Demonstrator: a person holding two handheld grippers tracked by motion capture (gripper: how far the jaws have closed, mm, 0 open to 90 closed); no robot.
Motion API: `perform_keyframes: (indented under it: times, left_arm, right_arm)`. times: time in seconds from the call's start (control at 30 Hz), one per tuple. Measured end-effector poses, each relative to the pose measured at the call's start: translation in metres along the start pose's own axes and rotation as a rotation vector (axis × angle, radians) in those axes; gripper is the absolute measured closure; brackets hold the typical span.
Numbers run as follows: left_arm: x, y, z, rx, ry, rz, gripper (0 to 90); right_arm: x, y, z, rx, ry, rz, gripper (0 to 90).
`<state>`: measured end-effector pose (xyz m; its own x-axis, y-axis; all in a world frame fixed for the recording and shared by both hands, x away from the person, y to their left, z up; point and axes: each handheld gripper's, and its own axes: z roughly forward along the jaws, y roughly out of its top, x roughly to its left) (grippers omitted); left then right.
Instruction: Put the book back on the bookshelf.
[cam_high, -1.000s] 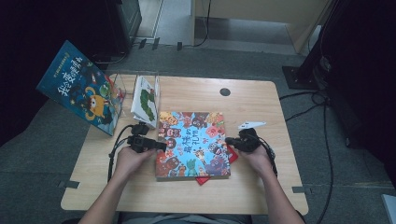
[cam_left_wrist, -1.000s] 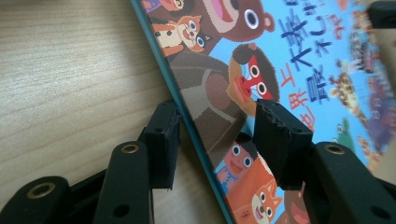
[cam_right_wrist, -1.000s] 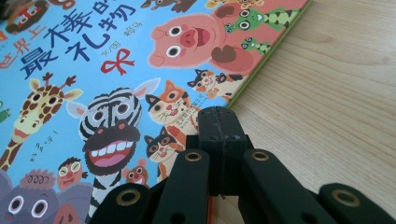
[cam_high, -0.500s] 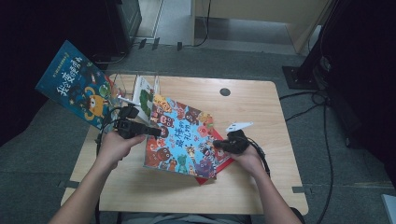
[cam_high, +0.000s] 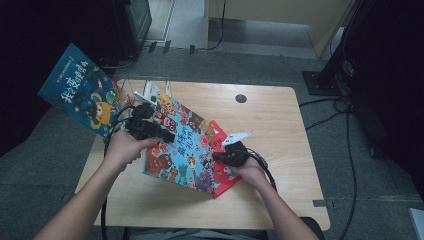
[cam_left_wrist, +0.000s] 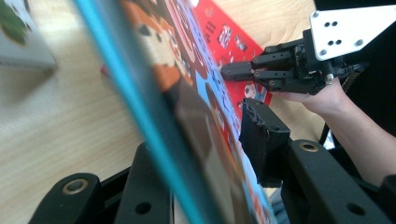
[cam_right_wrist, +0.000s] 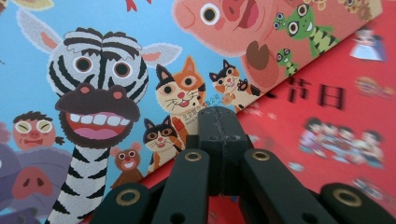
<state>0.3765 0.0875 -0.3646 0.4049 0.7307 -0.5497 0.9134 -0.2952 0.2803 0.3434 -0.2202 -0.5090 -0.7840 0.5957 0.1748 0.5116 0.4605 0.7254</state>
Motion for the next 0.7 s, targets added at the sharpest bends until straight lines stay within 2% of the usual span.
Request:
perform_keyframes:
  times: [0.03,0.07,0.17,0.27,0.37,0.47,0.53,0.57,0.6,0.63,0.7]
  left_arm:
    - [0.001,0.002,0.003,0.03,-0.01,-0.006,67.5]
    - [0.002,0.003,0.004,0.039,-0.01,0.0,70.6]
    - [0.008,0.005,-0.001,0.036,-0.019,-0.001,72.4]
    - [0.021,0.006,-0.011,0.025,-0.069,-0.039,75.8]
    - [0.026,0.007,-0.014,0.038,-0.084,-0.052,77.8]
    - [0.025,0.01,-0.014,0.067,-0.093,-0.056,79.0]
    - [0.022,0.013,-0.016,0.086,-0.094,-0.039,80.0]
    - [0.02,0.014,-0.018,0.08,-0.094,-0.032,80.6]
    - [0.017,0.015,-0.02,0.087,-0.094,-0.001,81.4]
    - [0.014,0.015,-0.021,0.095,-0.089,0.017,81.6]
    - [0.008,0.015,-0.024,0.118,-0.061,0.029,81.8]
  right_arm:
    - [0.001,0.001,0.002,-0.003,0.012,0.007,90.0]
    - [0.003,0.002,0.004,-0.007,0.022,0.003,90.0]
    - [0.006,0.005,0.008,0.001,0.029,-0.013,90.0]
    - [0.005,0.007,0.008,0.011,0.045,-0.017,84.7]
    - [0.003,0.009,0.006,0.027,0.039,-0.029,84.0]
    - [0.001,0.01,0.001,0.011,0.032,-0.019,82.1]
    - [-0.003,0.011,-0.003,-0.007,0.025,-0.005,81.3]
    - [-0.006,0.011,-0.006,-0.016,0.019,-0.001,81.1]
    - [-0.008,0.011,-0.007,-0.02,0.013,0.001,81.0]
    - [-0.01,0.01,-0.009,-0.019,0.005,-0.003,81.1]
    - [-0.012,0.009,-0.009,-0.009,-0.001,0.0,81.0]
